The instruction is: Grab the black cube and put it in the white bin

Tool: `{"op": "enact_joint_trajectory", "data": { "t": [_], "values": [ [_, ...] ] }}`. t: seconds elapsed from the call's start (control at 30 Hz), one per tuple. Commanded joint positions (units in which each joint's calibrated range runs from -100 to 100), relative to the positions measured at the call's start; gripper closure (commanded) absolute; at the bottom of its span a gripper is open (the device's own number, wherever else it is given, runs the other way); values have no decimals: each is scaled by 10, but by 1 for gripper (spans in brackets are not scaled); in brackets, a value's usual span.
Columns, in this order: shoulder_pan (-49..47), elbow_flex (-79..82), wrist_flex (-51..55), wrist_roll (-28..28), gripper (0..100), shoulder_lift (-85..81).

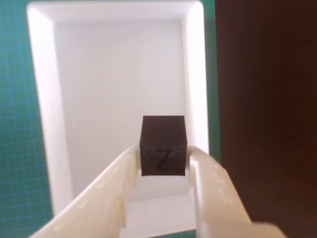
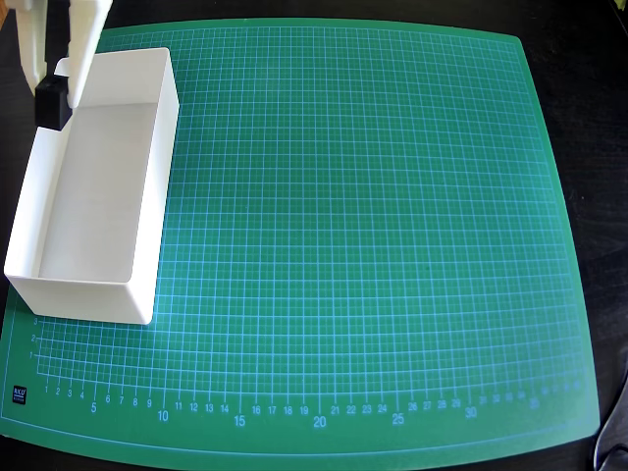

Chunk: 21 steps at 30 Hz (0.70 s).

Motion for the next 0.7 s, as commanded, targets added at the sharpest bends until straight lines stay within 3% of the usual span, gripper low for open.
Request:
{"op": "enact_joint_trajectory", "data": {
  "t": [0.0,0.67],
  "values": [
    [7,-38,3,14,99,21],
    [4,-34,-4,16,95,77]
  ]
}}
